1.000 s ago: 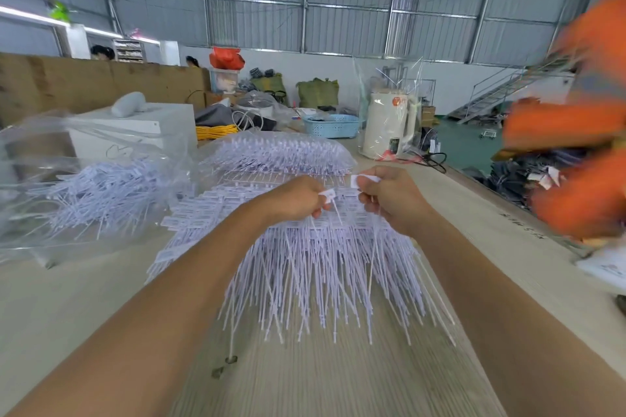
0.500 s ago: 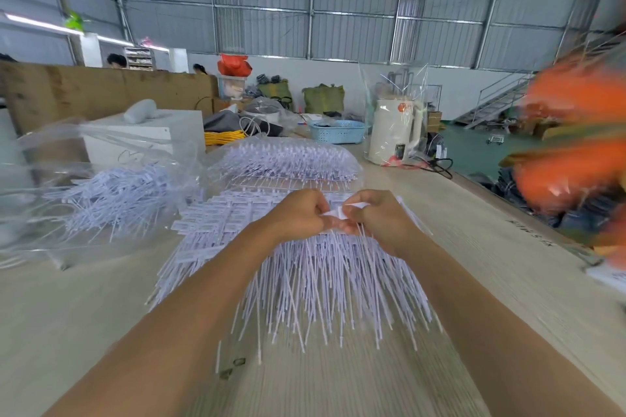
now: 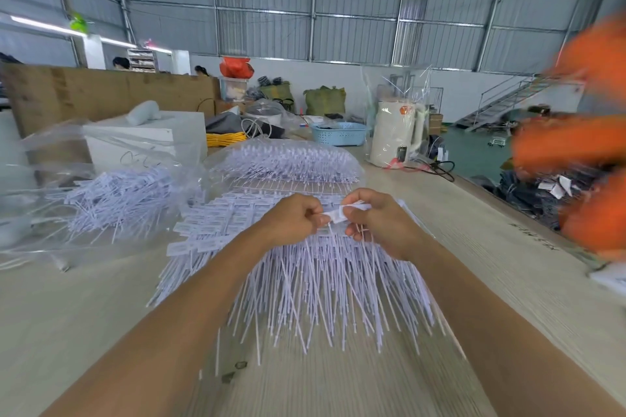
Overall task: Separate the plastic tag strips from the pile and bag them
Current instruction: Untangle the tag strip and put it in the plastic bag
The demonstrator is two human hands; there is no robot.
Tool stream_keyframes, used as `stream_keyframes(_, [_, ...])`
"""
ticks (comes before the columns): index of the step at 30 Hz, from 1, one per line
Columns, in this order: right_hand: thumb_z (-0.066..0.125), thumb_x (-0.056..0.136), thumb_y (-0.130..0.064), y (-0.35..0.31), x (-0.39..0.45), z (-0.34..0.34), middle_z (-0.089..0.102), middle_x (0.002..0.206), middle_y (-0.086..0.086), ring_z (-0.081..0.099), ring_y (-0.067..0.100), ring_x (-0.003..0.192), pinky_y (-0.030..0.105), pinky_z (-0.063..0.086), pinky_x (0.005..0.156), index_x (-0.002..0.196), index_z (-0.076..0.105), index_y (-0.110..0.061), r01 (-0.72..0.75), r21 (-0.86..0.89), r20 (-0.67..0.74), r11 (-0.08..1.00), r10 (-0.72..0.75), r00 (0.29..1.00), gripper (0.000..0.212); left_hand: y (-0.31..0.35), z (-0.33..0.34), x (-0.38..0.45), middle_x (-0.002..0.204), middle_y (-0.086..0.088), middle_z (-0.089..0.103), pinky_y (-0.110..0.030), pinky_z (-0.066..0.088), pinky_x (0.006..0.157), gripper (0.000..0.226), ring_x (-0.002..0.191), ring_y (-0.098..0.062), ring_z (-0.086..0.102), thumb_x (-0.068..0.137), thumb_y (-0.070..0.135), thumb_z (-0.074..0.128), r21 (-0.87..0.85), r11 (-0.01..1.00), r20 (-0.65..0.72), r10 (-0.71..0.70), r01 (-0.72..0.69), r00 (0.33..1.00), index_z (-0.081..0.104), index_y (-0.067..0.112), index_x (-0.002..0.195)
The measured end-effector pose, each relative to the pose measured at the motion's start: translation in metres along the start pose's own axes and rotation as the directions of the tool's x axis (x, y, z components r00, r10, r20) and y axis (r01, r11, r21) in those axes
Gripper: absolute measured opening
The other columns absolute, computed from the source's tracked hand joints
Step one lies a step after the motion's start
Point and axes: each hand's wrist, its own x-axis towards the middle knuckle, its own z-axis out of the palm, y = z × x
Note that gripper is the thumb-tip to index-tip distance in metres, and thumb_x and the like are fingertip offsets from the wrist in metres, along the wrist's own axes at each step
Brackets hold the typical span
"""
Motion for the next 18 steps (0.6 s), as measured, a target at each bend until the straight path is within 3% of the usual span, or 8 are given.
stream_keyframes(4, [0.053, 0.092, 0.000, -0.001, 0.000, 0.000, 0.057, 0.074, 0.015, 0.054, 0.016, 0.052, 0.020, 0.045, 0.046, 0.106, 0.058, 0.003, 0.012, -0.085, 0.004, 0.996, -0.012, 1.000, 0.015, 0.002, 0.000, 0.003, 0.053, 0.006, 0.059, -0.034, 0.046, 0.064, 0.028, 0.050, -0.014, 0.051, 0.095, 0.027, 0.054, 0.100, 0.995, -0.015, -0.001, 0.003, 1.000, 0.052, 0.022, 0.067])
stream_keyframes(7, [0.055, 0.090, 0.002, 0.000, 0.000, -0.003, 0.055, 0.070, 0.018, 0.051, 0.020, 0.052, 0.021, 0.043, 0.043, 0.099, 0.059, 0.009, 0.030, -0.079, 0.007, 0.996, -0.030, 1.000, 0.012, 0.007, 0.001, 0.004, 0.050, 0.006, 0.057, -0.031, 0.044, 0.065, 0.031, 0.050, -0.014, 0.048, 0.093, 0.032, 0.056, 0.118, 0.993, -0.059, -0.001, 0.007, 0.998, 0.055, 0.023, 0.063])
stream_keyframes(12, [0.058, 0.087, 0.001, 0.004, 0.002, 0.002, 0.049, 0.056, 0.008, 0.046, 0.018, 0.049, 0.027, 0.040, 0.049, 0.083, 0.061, 0.002, 0.129, -0.227, -0.111, 0.965, -0.158, 0.981, 0.005, 0.013, 0.001, 0.004, 0.046, 0.001, 0.045, -0.021, 0.033, 0.054, 0.038, 0.045, -0.012, 0.039, 0.090, 0.022, 0.062, -0.154, 0.986, -0.068, -0.075, 0.063, 0.995, 0.056, 0.015, 0.054])
stream_keyframes(15, [0.060, 0.083, 0.002, 0.006, 0.005, 0.006, 0.052, 0.066, 0.005, 0.047, 0.019, 0.063, 0.027, 0.038, 0.061, 0.078, 0.062, -0.001, 0.241, -0.420, -0.136, 0.875, -0.323, 0.937, 0.006, 0.016, -0.004, 0.004, 0.040, 0.005, 0.043, -0.013, 0.025, 0.038, 0.035, 0.035, -0.006, 0.034, 0.089, 0.017, 0.064, -0.230, 0.967, -0.050, -0.119, 0.105, 0.992, 0.058, 0.015, 0.054])
stream_keyframes(18, [0.060, 0.083, 0.001, 0.010, 0.008, 0.007, 0.057, 0.074, 0.008, 0.048, 0.017, 0.068, 0.022, 0.034, 0.060, 0.077, 0.062, -0.002, 0.334, -0.539, -0.097, 0.773, -0.451, 0.887, 0.007, 0.017, -0.008, 0.003, 0.039, 0.006, 0.040, -0.013, 0.020, 0.035, 0.029, 0.037, -0.008, 0.031, 0.088, 0.015, 0.065, -0.307, 0.938, 0.001, -0.168, 0.160, 0.986, 0.058, 0.013, 0.059])
